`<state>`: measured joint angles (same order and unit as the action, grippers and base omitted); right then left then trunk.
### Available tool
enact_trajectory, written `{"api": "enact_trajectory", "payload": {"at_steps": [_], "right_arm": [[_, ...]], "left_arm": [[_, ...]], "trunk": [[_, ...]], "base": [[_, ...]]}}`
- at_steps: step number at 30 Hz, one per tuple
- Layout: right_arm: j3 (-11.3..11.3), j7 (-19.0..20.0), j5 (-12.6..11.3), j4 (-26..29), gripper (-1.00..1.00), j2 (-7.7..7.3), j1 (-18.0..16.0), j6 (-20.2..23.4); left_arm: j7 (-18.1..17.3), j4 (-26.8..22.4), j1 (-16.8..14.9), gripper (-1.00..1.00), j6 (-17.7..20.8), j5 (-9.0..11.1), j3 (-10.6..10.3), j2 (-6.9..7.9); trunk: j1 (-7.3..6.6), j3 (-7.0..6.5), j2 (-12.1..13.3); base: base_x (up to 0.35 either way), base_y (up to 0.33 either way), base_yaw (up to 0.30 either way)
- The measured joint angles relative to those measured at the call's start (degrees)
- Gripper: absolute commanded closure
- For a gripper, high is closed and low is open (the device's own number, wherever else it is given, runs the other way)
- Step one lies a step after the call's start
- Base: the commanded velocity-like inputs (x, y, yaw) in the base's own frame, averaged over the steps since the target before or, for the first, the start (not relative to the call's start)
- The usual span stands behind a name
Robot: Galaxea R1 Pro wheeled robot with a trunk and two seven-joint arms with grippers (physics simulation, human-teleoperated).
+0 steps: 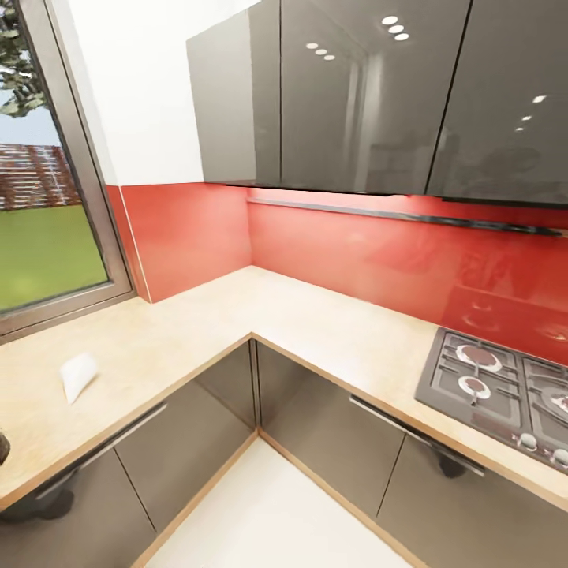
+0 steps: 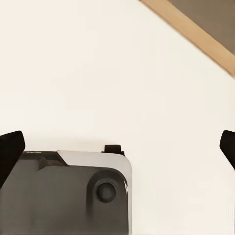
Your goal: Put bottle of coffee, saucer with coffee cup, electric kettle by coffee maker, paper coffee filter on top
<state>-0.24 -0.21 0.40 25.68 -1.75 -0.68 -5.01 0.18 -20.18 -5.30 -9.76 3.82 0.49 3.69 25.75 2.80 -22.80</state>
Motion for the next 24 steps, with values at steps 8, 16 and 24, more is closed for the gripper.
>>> {"api": "enact_trajectory", "payload": {"at_steps": [8, 16, 24], "right_arm": [[0.00, -0.02, 0.00, -0.01, -1.00, 0.00, -0.04, 0.00], [-0.05, -0.02, 0.00, -0.01, -1.00, 0.00, 0.00, 0.00], [-0.03, 0.04, 0.00, -0.01, -1.00, 0.00, 0.01, 0.00]], "left_arm": [[-0.01, -0.01, 0.00, -1.00, 0.00, 0.00, 0.01, 0.00], [0.02, -0.01, 0.00, -1.00, 0.00, 0.00, 0.01, 0.00], [0.03, -0.01, 0.00, -1.00, 0.00, 0.00, 0.01, 0.00]], "trunk": [[0.00, 0.00, 0.00], [0.00, 0.00, 0.00], [0.00, 0.00, 0.00]], "base": [[0.000, -0.012, 0.276], [0.000, 0.000, 0.277], [0.000, 0.000, 0.277]]}}
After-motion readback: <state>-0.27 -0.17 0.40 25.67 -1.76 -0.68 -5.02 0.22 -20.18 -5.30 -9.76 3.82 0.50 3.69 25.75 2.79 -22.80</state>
